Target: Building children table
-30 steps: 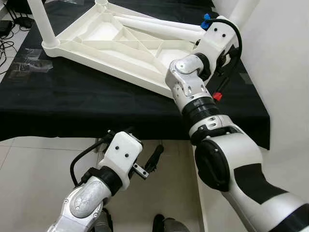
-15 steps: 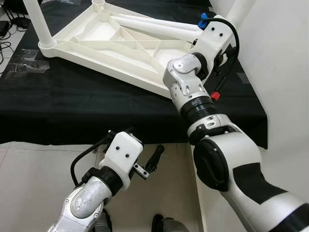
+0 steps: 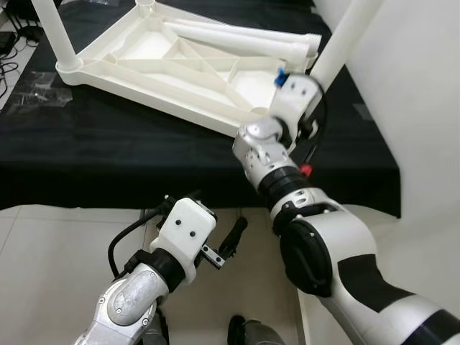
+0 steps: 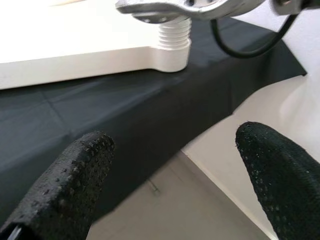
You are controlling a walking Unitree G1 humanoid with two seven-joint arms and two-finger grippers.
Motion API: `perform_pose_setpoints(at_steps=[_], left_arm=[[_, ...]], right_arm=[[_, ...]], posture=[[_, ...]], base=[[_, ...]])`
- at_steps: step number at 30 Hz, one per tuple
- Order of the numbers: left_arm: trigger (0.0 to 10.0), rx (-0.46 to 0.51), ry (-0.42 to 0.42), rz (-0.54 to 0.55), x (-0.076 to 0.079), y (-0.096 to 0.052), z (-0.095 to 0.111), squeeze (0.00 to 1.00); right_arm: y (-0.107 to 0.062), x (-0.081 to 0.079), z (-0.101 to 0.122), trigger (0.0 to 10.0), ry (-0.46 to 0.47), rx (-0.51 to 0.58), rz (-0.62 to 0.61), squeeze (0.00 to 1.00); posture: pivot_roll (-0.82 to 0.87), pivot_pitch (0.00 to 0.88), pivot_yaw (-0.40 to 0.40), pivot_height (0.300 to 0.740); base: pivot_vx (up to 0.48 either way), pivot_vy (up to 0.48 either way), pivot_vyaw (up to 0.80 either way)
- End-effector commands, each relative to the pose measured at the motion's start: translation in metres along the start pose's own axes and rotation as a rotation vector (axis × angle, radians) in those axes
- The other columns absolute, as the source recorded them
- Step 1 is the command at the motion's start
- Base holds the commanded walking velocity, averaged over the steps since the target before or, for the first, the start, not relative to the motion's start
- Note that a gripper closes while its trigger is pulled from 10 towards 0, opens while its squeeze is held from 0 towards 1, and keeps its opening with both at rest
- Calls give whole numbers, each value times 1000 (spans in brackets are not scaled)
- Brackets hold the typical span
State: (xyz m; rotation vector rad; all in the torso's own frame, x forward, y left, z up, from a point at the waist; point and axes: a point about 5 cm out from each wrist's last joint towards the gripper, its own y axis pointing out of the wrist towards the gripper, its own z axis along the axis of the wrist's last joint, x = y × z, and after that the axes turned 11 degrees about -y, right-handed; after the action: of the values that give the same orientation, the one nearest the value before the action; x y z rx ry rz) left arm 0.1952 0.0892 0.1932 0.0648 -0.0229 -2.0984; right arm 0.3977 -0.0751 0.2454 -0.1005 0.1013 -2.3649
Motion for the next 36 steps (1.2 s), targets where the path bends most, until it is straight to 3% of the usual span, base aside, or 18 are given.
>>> perform_pose_setpoints(at_steps=[1, 13, 14, 16, 17, 18, 19, 28, 36], left_arm=[[10000, -14, -7, -6, 2, -1, -4, 0], [10000, -11, -6, -1, 2, 0, -4, 0], [10000, -9, -6, 1, 2, 0, -4, 0], [10000, -8, -6, 3, 2, 0, -4, 0], [10000, -7, -6, 5, 2, 0, -4, 0], [10000, -6, -5, 6, 2, 0, -4, 0], [10000, -5, -4, 5, 2, 1, -4, 0], [10000, 0, -4, 7, 2, 1, -3, 0], [10000, 4, 1, 15, 0, 2, -3, 0]], right_arm=[[6, 5, 1, 10000, 5, -12, -33, 0], [-3, -4, 18, 10000, 57, 63, 45, 0], [-4, -4, 17, 10000, 68, 58, 56, 1000], [-5, -6, 18, 10000, 74, 63, 83, 1000], [-7, -9, 18, 10000, 79, 64, 109, 910], [-8, -10, 18, 10000, 81, 64, 125, 910], [-10, -11, 17, 10000, 87, 64, 139, 0], [-13, -14, 16, 10000, 96, 75, 170, 0], [-14, -13, 15, 10000, 69, 190, 233, 0]], posture=[[85, 221, -129, 740], [80, 219, -132, 740], [80, 219, -132, 740], [79, 219, -133, 740], [79, 219, -133, 740], [79, 219, -133, 740], [79, 219, -133, 740], [77, 219, -130, 740], [74, 212, -132, 740]], base=[[0, 0, 0], [0, 0, 0], [0, 0, 0], [0, 0, 0], [0, 0, 0], [0, 0, 0], [0, 0, 0], [0, 0, 0], [0, 0, 0]])
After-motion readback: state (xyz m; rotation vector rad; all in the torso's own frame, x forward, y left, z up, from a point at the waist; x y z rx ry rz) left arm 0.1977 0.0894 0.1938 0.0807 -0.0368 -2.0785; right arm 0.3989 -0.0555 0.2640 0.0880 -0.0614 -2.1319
